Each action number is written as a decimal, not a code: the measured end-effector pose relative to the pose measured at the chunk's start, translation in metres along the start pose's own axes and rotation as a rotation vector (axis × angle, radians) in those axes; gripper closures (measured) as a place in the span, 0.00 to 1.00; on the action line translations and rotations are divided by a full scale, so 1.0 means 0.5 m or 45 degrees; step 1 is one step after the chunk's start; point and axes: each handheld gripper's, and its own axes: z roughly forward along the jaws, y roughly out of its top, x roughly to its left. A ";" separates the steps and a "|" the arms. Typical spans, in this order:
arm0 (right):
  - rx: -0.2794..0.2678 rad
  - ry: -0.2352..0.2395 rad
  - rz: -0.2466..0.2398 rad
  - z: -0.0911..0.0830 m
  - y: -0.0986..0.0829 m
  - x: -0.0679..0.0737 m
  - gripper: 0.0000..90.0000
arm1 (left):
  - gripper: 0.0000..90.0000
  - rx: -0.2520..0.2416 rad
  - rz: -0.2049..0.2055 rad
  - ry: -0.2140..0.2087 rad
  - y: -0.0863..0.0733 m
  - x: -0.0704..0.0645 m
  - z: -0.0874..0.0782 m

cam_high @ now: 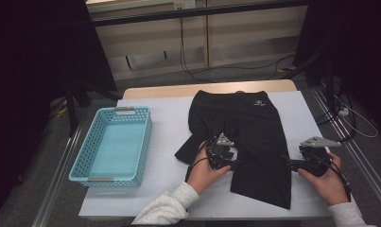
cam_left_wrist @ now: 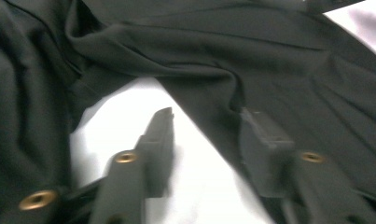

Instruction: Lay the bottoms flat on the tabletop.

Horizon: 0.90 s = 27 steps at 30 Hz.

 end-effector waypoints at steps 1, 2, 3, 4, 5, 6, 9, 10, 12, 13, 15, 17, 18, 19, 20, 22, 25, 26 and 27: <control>0.009 0.001 -0.005 0.001 -0.001 0.001 0.28 | 0.68 0.004 -0.009 -0.012 0.001 0.000 0.000; 0.014 0.000 -0.011 0.002 -0.001 0.001 0.28 | 0.70 0.016 -0.006 -0.021 0.001 -0.001 -0.001; 0.014 0.000 -0.013 0.002 -0.001 0.001 0.28 | 0.75 0.016 0.000 -0.018 0.000 -0.002 -0.001; 0.014 -0.002 -0.008 0.002 -0.001 0.000 0.28 | 0.78 0.009 -0.001 -0.014 -0.002 -0.004 0.000; 0.012 -0.008 -0.004 0.001 0.000 -0.001 0.28 | 0.82 0.015 -0.002 -0.015 -0.002 -0.005 -0.001; 0.008 -0.008 -0.001 0.001 0.000 -0.001 0.28 | 0.84 0.026 -0.015 -0.022 -0.002 -0.005 -0.002; 0.007 -0.012 0.003 0.000 0.000 -0.002 0.29 | 0.93 0.033 -0.033 -0.035 -0.003 -0.006 -0.001; 0.009 -0.009 0.003 0.000 -0.001 -0.003 0.29 | 0.96 0.039 -0.042 -0.053 -0.003 -0.008 0.000; 0.010 -0.011 0.002 0.001 -0.001 -0.003 0.29 | 1.00 0.040 -0.039 -0.049 -0.003 -0.011 0.000; 0.011 -0.009 0.003 0.001 -0.001 -0.003 0.29 | 1.00 0.043 -0.042 -0.049 -0.003 -0.011 0.000; 0.014 -0.007 0.001 0.002 -0.001 -0.003 0.30 | 1.00 0.046 -0.064 -0.057 -0.003 -0.011 -0.001; 0.016 -0.006 0.006 0.002 -0.002 -0.004 0.30 | 1.00 0.059 -0.071 -0.067 -0.002 -0.010 -0.003; 0.014 -0.005 0.007 0.002 -0.002 -0.004 0.30 | 1.00 0.063 -0.075 -0.071 -0.002 -0.010 -0.004; 0.013 -0.004 0.005 0.002 -0.002 -0.004 0.30 | 1.00 0.067 -0.076 -0.071 -0.003 -0.009 -0.006; 0.015 -0.002 0.007 0.002 -0.001 -0.004 0.30 | 1.00 0.078 -0.081 -0.073 -0.003 -0.008 -0.010; 0.016 -0.002 0.002 0.003 -0.001 -0.003 0.31 | 1.00 0.086 -0.084 -0.079 -0.006 -0.006 -0.014; 0.026 -0.001 0.000 0.004 -0.003 -0.004 0.32 | 1.00 0.094 -0.088 -0.078 -0.008 -0.003 -0.020; 0.031 0.001 0.001 0.005 -0.004 -0.005 0.32 | 1.00 0.092 -0.090 -0.077 -0.009 0.000 -0.022; 0.038 0.004 0.007 0.006 -0.005 -0.005 0.33 | 1.00 0.102 -0.097 -0.074 -0.010 0.001 -0.025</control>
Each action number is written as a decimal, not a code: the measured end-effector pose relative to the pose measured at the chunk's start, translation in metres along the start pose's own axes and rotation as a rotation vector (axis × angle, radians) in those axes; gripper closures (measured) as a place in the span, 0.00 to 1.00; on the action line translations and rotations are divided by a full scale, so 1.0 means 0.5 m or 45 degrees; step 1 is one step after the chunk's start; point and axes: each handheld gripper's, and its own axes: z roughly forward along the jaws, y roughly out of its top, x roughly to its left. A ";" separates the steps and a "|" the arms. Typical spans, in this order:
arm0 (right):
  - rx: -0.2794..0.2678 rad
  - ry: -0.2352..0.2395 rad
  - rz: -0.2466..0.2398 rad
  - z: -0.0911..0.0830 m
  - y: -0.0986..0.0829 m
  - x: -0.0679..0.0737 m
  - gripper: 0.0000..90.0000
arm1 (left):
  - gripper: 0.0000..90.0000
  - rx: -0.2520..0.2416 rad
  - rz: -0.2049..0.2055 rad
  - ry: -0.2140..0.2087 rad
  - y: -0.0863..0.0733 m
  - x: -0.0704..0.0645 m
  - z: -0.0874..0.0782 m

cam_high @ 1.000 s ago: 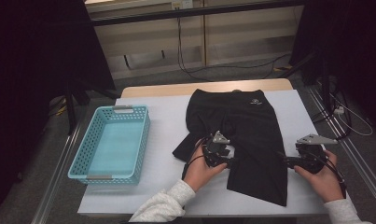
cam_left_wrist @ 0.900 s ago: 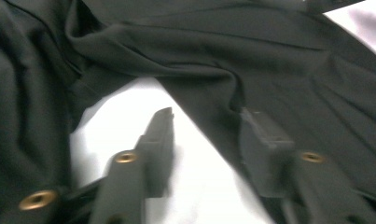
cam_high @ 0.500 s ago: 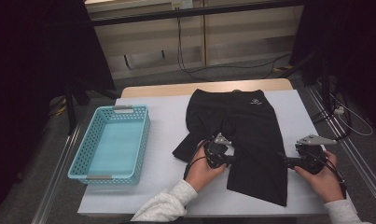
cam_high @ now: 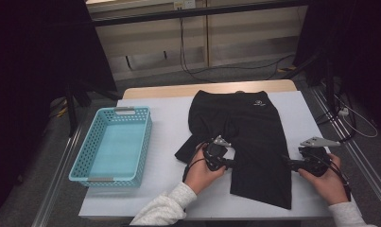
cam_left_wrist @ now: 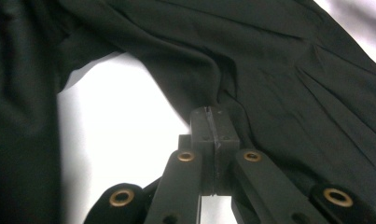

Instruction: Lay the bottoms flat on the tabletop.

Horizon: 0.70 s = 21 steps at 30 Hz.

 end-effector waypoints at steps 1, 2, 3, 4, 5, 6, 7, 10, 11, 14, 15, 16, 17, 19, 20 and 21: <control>0.012 0.001 0.004 0.001 -0.002 -0.001 0.34 | 1.00 0.004 0.003 0.004 -0.001 0.000 -0.002; 0.021 0.001 0.005 0.003 -0.003 -0.002 0.34 | 1.00 0.007 0.008 0.005 -0.002 0.001 -0.003; 0.025 0.002 0.007 0.004 -0.003 -0.002 0.35 | 1.00 0.016 0.008 0.004 -0.003 0.001 -0.005; 0.033 0.005 0.014 0.004 -0.004 -0.002 0.37 | 1.00 0.017 0.004 0.003 -0.003 0.001 -0.007; 0.031 0.009 0.023 0.004 -0.004 -0.003 0.38 | 1.00 0.016 0.000 0.000 -0.004 0.002 -0.009; 0.032 0.012 0.018 0.004 -0.003 -0.003 0.40 | 1.00 0.022 0.000 -0.003 -0.004 0.002 -0.010; 0.038 0.011 0.020 0.003 -0.004 -0.002 0.42 | 1.00 0.027 0.000 -0.002 -0.005 0.000 -0.011; 0.035 0.035 0.038 0.002 -0.003 -0.002 0.53 | 1.00 0.037 0.008 -0.004 -0.006 -0.002 -0.011; 0.035 0.035 0.037 0.002 -0.003 -0.001 0.57 | 1.00 0.037 0.004 -0.006 -0.006 -0.003 -0.011; 0.032 0.058 0.036 0.001 -0.002 -0.002 0.70 | 1.00 0.042 0.008 -0.012 -0.009 -0.007 -0.011; 0.033 0.062 0.038 0.000 -0.003 -0.003 0.73 | 1.00 0.047 0.016 -0.013 -0.009 -0.009 -0.012; 0.034 0.075 0.038 0.000 -0.003 -0.003 0.79 | 1.00 0.046 0.008 -0.014 -0.010 -0.011 -0.012; 0.036 0.084 0.037 -0.001 -0.003 -0.004 0.84 | 1.00 0.055 0.002 -0.021 -0.010 -0.012 -0.013; 0.037 0.122 0.041 -0.001 -0.003 -0.006 0.95 | 1.00 0.057 0.017 -0.018 -0.011 -0.016 -0.013; 0.035 0.135 0.038 0.000 -0.003 -0.006 0.99 | 1.00 0.058 0.018 -0.020 -0.011 -0.017 -0.013; 0.036 0.141 0.029 0.000 -0.002 -0.006 1.00 | 1.00 0.058 0.021 -0.021 -0.012 -0.019 -0.014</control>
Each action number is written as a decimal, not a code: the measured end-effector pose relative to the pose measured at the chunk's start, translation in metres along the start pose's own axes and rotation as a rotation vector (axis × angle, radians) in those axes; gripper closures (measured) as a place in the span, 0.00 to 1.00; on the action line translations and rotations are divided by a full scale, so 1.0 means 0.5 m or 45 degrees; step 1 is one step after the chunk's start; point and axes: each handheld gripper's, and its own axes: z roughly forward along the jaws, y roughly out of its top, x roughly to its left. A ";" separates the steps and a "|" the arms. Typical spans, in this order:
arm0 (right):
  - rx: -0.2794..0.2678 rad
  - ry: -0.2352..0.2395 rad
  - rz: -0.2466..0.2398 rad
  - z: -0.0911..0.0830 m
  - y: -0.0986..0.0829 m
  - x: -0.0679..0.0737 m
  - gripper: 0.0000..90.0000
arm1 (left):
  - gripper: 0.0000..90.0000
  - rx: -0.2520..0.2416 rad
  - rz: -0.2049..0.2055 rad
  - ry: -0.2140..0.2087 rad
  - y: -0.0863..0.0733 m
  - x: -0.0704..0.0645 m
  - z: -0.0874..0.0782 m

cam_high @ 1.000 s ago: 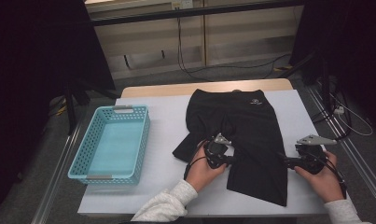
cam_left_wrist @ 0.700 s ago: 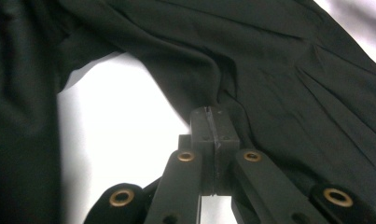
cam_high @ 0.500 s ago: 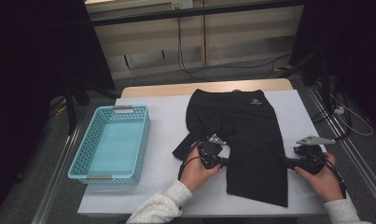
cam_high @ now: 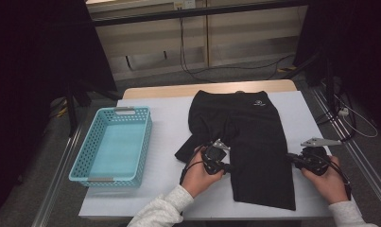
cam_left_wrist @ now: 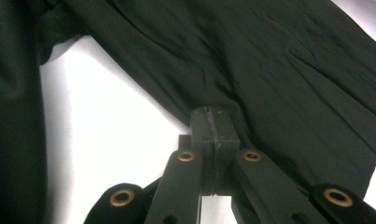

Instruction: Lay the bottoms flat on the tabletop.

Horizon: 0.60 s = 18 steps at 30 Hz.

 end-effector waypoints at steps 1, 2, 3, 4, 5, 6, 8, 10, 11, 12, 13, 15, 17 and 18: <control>0.006 -0.002 -0.004 -0.001 0.001 -0.001 1.00 | 1.00 0.002 0.007 -0.002 0.000 -0.001 0.000; 0.013 -0.010 -0.007 -0.003 0.003 -0.002 1.00 | 1.00 0.002 0.001 -0.009 0.001 -0.004 0.000; 0.019 -0.011 -0.016 -0.005 0.003 -0.004 1.00 | 1.00 0.001 0.012 -0.013 0.001 -0.006 0.000; 0.023 -0.016 -0.013 -0.007 0.002 -0.006 1.00 | 1.00 0.006 0.019 -0.017 0.001 -0.009 0.001; 0.022 -0.015 -0.016 -0.008 0.000 -0.009 1.00 | 1.00 0.007 0.016 -0.017 0.001 -0.012 0.002; 0.026 -0.017 -0.012 -0.010 -0.001 -0.011 1.00 | 1.00 0.008 0.028 -0.021 0.001 -0.014 0.004; 0.028 -0.016 -0.013 -0.014 -0.001 -0.015 1.00 | 1.00 0.008 0.028 -0.032 0.001 -0.015 0.006; 0.024 -0.022 -0.007 -0.017 -0.001 -0.018 1.00 | 1.00 0.008 0.033 -0.033 0.000 -0.017 0.008; 0.020 -0.022 -0.007 -0.017 -0.001 -0.020 1.00 | 1.00 0.008 0.031 -0.035 0.001 -0.018 0.009; 0.020 -0.025 -0.003 -0.017 -0.002 -0.020 1.00 | 1.00 0.010 0.033 -0.033 0.001 -0.019 0.009; 0.025 -0.021 -0.005 -0.017 -0.002 -0.020 1.00 | 1.00 0.007 0.035 -0.033 0.001 -0.019 0.009; 0.025 -0.022 -0.012 -0.018 -0.002 -0.018 1.00 | 1.00 0.008 0.028 -0.034 0.000 -0.021 0.010; 0.036 -0.026 -0.021 -0.017 -0.002 -0.015 1.00 | 1.00 0.006 0.029 -0.036 0.000 -0.021 0.009; 0.039 -0.027 -0.032 -0.016 -0.002 -0.015 1.00 | 1.00 0.004 0.030 -0.032 0.000 -0.022 0.010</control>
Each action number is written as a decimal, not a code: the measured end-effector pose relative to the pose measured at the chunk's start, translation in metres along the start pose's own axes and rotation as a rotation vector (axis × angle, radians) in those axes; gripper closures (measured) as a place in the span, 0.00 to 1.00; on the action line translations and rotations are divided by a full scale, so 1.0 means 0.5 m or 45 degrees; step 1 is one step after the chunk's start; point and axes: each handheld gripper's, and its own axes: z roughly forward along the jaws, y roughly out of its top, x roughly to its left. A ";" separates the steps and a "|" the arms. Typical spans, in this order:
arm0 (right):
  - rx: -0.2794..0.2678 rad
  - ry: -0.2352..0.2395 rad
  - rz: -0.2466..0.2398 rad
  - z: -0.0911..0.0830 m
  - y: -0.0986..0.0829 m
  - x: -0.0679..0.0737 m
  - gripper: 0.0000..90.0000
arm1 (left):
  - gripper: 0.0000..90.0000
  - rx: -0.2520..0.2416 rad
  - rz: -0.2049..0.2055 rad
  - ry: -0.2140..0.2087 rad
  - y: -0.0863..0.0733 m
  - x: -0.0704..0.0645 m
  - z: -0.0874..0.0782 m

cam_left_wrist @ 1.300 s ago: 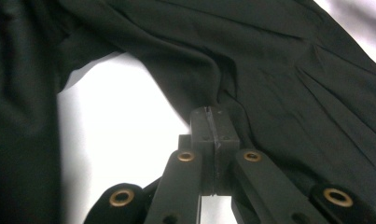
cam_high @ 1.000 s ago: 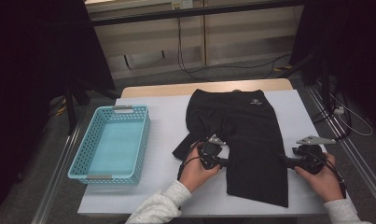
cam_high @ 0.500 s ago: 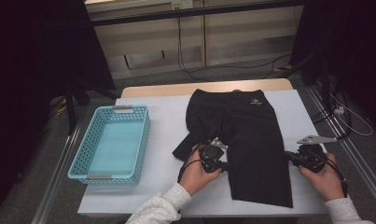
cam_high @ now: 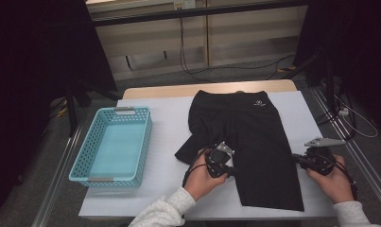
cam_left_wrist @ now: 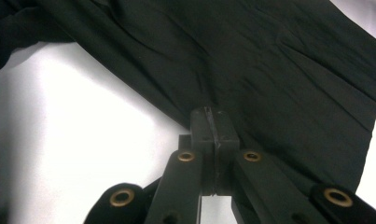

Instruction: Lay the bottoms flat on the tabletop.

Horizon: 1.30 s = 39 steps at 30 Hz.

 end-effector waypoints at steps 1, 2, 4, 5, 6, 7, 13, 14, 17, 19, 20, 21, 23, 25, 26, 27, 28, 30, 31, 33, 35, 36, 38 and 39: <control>0.004 -0.004 -0.006 0.000 0.000 0.000 1.00 | 1.00 -0.002 -0.001 0.000 0.000 -0.001 0.000; 0.004 -0.003 -0.005 -0.001 0.000 0.000 1.00 | 1.00 0.004 0.006 -0.003 -0.001 -0.002 0.001; 0.000 -0.008 0.000 -0.004 0.001 -0.002 1.00 | 1.00 0.000 0.014 -0.007 0.000 -0.005 0.003; -0.002 -0.012 0.004 -0.005 0.001 -0.002 1.00 | 1.00 -0.003 0.013 -0.011 0.000 -0.007 0.004; -0.001 -0.016 0.007 -0.006 0.001 -0.004 1.00 | 1.00 0.003 0.017 -0.008 0.001 -0.007 0.004; -0.001 -0.012 0.004 -0.005 0.000 -0.005 1.00 | 1.00 0.001 0.018 -0.008 0.001 -0.007 0.004; 0.004 -0.021 -0.006 -0.007 0.001 -0.004 1.00 | 1.00 -0.004 0.028 -0.012 0.000 -0.008 0.005; 0.003 -0.021 -0.006 -0.007 0.001 -0.004 1.00 | 1.00 -0.006 0.032 -0.018 0.000 -0.010 0.005; 0.013 -0.024 -0.010 -0.004 -0.001 -0.006 1.00 | 0.97 -0.014 0.043 -0.028 0.001 -0.010 0.001; 0.012 -0.027 -0.006 -0.006 -0.001 -0.007 1.00 | 0.85 -0.024 0.052 -0.032 0.003 -0.008 -0.006; 0.003 -0.025 -0.007 -0.006 -0.001 -0.008 1.00 | 0.77 -0.034 0.060 -0.041 0.006 -0.004 -0.011; -0.018 -0.024 -0.011 -0.007 0.000 -0.008 0.95 | 0.64 -0.060 0.051 -0.048 0.007 -0.002 -0.015; -0.034 -0.027 -0.031 -0.008 0.002 -0.005 0.89 | 0.60 -0.078 0.036 -0.043 0.011 0.010 -0.034; -0.058 -0.033 -0.036 -0.007 0.007 0.002 0.71 | 0.49 -0.117 0.040 0.001 0.013 0.023 -0.051; -0.066 -0.028 -0.045 -0.006 0.010 0.006 0.69 | 0.44 -0.137 0.032 0.023 0.013 0.035 -0.064; -0.079 -0.014 -0.061 -0.006 0.014 0.012 0.67 | 0.41 -0.152 0.029 0.050 0.013 0.046 -0.075; -0.091 -0.025 -0.063 -0.005 0.017 0.016 0.59 | 0.40 -0.161 0.024 0.067 0.012 0.054 -0.083; -0.115 -0.018 -0.070 -0.003 0.023 0.025 0.55 | 0.35 -0.204 0.001 0.108 0.009 0.074 -0.101; -0.129 -0.011 -0.076 -0.002 0.025 0.027 0.52 | 0.31 -0.220 0.000 0.143 0.006 0.086 -0.112; -0.143 0.004 -0.063 0.001 0.029 0.033 0.45 | 0.28 -0.246 -0.020 0.182 0.002 0.100 -0.127; -0.147 0.015 -0.068 0.005 0.032 0.038 0.41 | 0.26 -0.258 -0.043 0.210 -0.003 0.115 -0.139; -0.146 0.019 -0.072 0.008 0.033 0.040 0.41 | 0.25 -0.269 -0.056 0.225 -0.006 0.122 -0.144; -0.148 0.034 -0.073 0.012 0.036 0.044 0.39 | 0.23 -0.275 -0.077 0.240 -0.011 0.134 -0.154; -0.144 0.031 -0.083 0.014 0.038 0.047 0.38 | 0.23 -0.279 -0.082 0.256 -0.013 0.140 -0.161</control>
